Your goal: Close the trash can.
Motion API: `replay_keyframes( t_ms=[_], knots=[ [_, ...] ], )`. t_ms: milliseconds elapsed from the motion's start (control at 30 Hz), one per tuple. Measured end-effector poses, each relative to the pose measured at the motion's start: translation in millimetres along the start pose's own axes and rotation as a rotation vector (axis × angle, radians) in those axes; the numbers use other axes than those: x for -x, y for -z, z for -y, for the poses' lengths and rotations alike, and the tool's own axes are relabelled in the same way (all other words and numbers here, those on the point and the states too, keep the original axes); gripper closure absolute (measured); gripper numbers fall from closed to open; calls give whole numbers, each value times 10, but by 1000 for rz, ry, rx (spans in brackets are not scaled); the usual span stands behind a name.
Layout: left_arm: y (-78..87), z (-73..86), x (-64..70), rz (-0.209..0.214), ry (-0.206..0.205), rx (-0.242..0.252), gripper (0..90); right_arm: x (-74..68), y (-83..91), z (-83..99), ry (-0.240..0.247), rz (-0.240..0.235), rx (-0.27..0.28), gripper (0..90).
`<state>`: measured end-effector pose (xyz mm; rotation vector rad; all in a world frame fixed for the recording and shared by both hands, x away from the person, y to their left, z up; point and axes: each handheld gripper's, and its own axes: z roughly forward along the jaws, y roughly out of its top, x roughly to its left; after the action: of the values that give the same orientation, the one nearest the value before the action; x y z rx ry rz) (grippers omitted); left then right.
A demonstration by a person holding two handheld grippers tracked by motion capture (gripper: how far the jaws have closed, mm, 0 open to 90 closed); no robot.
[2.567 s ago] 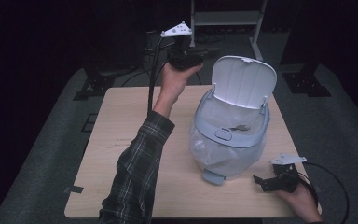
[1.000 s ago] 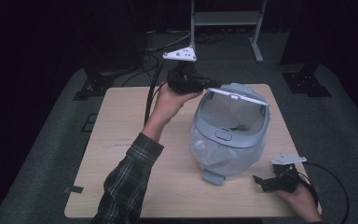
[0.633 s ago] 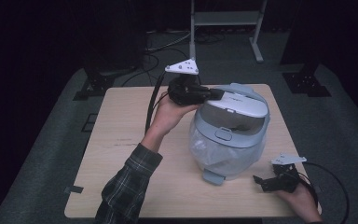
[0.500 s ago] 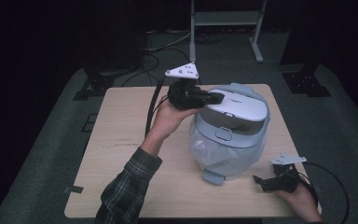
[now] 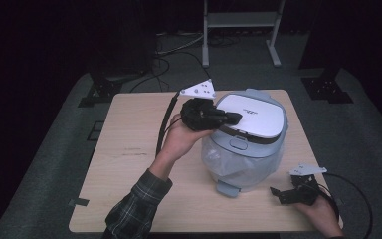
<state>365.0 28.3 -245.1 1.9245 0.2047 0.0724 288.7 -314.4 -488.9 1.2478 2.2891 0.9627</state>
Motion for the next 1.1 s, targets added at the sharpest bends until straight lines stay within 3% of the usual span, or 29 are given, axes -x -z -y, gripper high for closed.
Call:
replay_keyframes(
  t_ms=[700, 867, 1000, 1100],
  knots=[
    [-76, 103, 176, 26, -11, -32, 893, 0, 0, 0, 0, 0, 0, 0],
    [-123, 137, 172, 52, 9, -36, 895, 0, 0, 0, 0, 0, 0, 0],
    [-129, 131, 173, 49, 18, -43, 900, 0, 0, 0, 0, 0, 0, 0],
    [-154, 115, 207, 23, 4, -83, 900, 0, 0, 0, 0, 0, 0, 0]
  ],
)
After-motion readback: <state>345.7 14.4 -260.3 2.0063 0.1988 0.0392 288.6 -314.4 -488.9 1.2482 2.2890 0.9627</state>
